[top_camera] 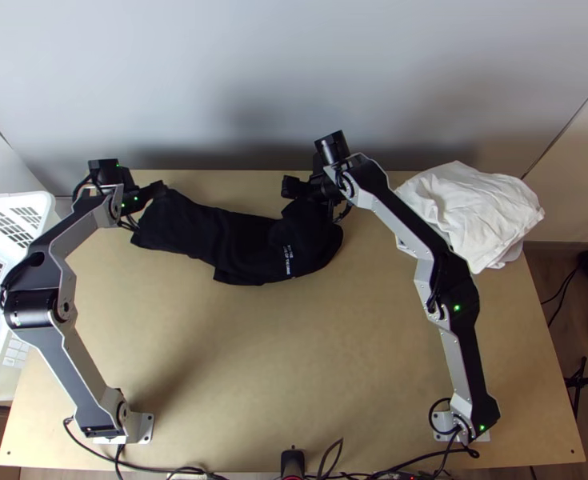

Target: Fold the t-shirt

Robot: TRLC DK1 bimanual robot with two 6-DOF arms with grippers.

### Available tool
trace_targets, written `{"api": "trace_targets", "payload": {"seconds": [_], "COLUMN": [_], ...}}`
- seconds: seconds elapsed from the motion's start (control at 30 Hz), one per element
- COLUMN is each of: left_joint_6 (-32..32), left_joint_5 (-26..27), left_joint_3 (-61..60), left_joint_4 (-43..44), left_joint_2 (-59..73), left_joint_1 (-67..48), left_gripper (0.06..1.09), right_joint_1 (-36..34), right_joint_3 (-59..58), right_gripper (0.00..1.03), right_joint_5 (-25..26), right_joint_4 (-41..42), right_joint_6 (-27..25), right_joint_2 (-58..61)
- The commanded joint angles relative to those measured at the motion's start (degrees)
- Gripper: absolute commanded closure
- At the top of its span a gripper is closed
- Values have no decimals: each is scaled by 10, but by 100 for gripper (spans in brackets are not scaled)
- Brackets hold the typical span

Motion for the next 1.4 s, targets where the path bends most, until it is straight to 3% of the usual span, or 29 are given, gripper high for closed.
{"api": "trace_targets", "payload": {"seconds": [0.0, 0.3, 0.33, 0.37, 0.4, 0.47, 0.5, 0.57, 0.9, 1.0, 1.03, 1.1, 1.13, 1.37], "left_joint_6": [-21, 22, 31, 40, 42, 35, 30, 33, -14, -20, -23, -25, -25, -26], "left_joint_5": [72, 60, 56, 50, 45, 34, 31, 31, 75, 83, 83, 83, 83, 83], "left_joint_3": [39, 61, 60, 58, 57, 57, 56, 51, 44, 43, 43, 40, 38, 25], "left_joint_4": [-65, -91, -92, -92, -91, -77, -78, -80, -71, -68, -69, -70, -70, -71], "left_joint_2": [26, 68, 69, 69, 69, 68, 66, 53, -74, -91, -91, -92, -94, -114], "left_joint_1": [-7, -8, -9, -11, -12, -11, -11, -11, -13, -18, -18, -18, -18, -15], "left_gripper": [11, 11, 16, 29, 51, 107, 105, 105, 105, 105, 105, 105, 105, 105], "right_joint_1": [-6, -10, -10, -10, -10, -10, -10, -11, -14, -16, -17, -22, -22, -40], "right_joint_3": [6, 0, 0, 0, 0, 0, -1, -3, -37, -40, -45, -60, -64, -68], "right_gripper": [6, 6, 6, 6, 8, 23, 38, 78, 93, 90, 75, 17, 3, 5], "right_joint_5": [0, 0, 0, 0, -1, -1, -3, -3, -6, -5, -5, -6, -6, -6], "right_joint_4": [0, -8, -10, -15, -20, -34, -39, -41, -20, -15, -15, -15, -15, -15], "right_joint_6": [7, 7, 7, 8, 10, 32, 34, 26, -15, -12, -8, 0, 1, 7], "right_joint_2": [10, 8, 7, 4, 0, -18, -31, -51, -160, -155, -152, -145, -138, -79]}}
